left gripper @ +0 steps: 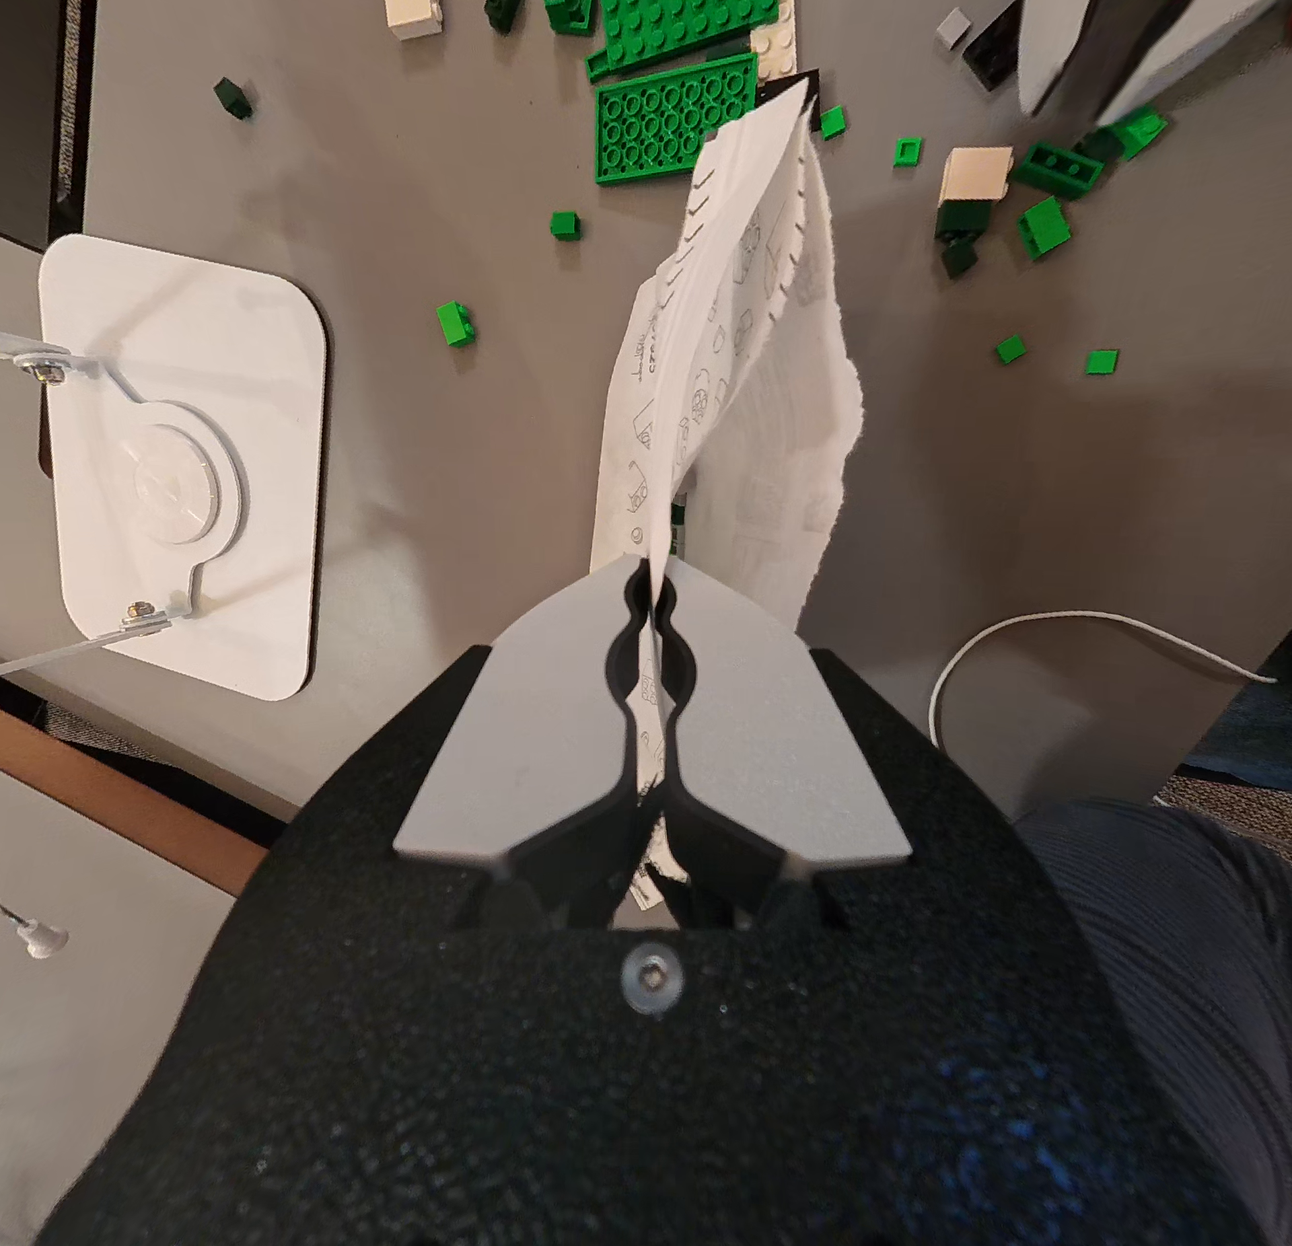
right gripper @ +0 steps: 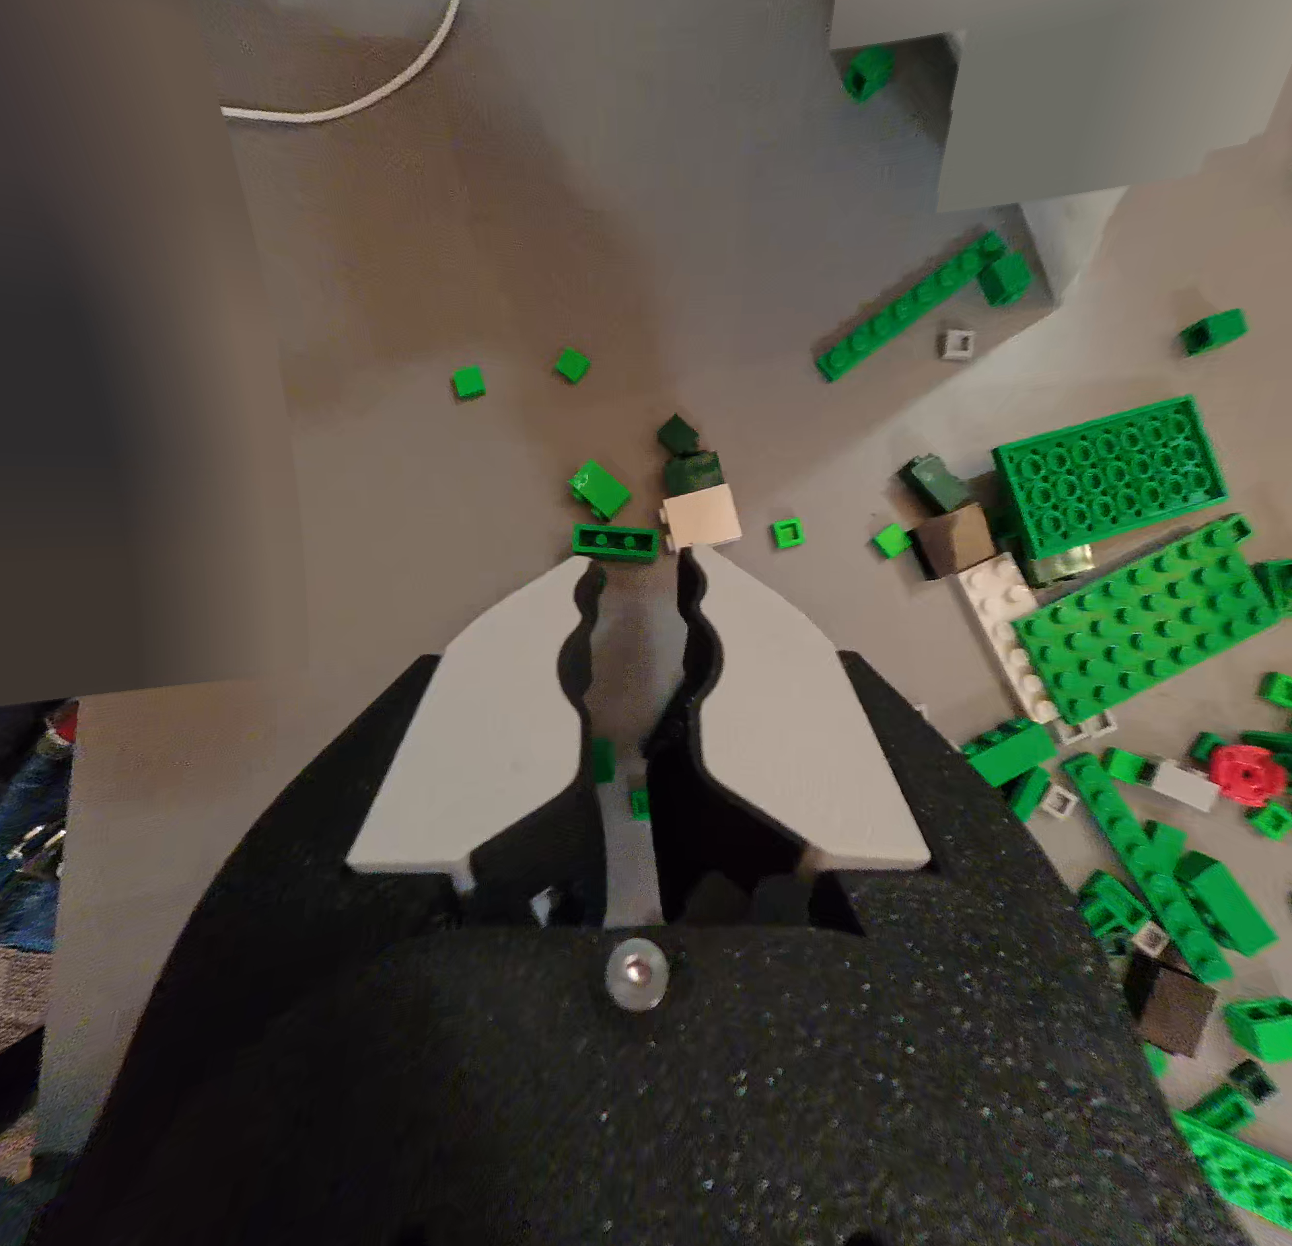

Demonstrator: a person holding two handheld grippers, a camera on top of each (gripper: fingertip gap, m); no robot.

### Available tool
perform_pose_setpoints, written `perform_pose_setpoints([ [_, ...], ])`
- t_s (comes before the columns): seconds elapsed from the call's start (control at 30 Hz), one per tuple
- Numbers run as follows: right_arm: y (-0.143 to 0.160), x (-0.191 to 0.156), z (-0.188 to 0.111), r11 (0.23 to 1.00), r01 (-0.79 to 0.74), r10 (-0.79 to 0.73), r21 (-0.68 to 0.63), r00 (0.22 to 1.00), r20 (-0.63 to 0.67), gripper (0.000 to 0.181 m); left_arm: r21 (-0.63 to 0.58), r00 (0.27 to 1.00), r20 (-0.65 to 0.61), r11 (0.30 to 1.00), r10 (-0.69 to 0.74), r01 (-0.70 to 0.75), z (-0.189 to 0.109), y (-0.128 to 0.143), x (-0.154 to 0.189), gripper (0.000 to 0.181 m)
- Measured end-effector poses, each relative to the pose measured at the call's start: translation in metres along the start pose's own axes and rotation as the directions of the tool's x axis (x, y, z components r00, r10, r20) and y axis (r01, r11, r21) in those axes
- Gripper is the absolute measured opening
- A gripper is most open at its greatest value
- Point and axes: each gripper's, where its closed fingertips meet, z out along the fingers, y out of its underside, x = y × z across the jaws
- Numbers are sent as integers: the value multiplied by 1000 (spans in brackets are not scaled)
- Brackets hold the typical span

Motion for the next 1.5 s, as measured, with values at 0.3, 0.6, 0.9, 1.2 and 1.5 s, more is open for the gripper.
perform_pose_setpoints([
  [0.3, 1, -6, 13, 998, -5, 2, -60, 999, -54, 29, 4, 1000, -5, 1000, -2, 2, 0, 0, 1, 0],
  [0.6, -49, 4, -13, 989, 137, -122, 62, 971, -207, 25, 5, 1000, -5, 1000, 0, 0, -1, 0, 1, 0],
  [0.9, -170, 36, -28, 891, 357, -172, 280, 837, -520, 25, 0, 1000, 0, 1000, 13, -13, 1, -2, 1, 0],
  [1.2, -175, 49, -9, 893, 438, -293, 107, 743, -601, 25, 1, 1000, 8, 1000, 14, -14, 0, -2, 1, 0],
  [1.5, -177, 44, -11, 908, 377, -224, 182, 805, -549, 31, -4, 1000, 11, 1000, 22, -22, 1, -4, 1, 0],
])
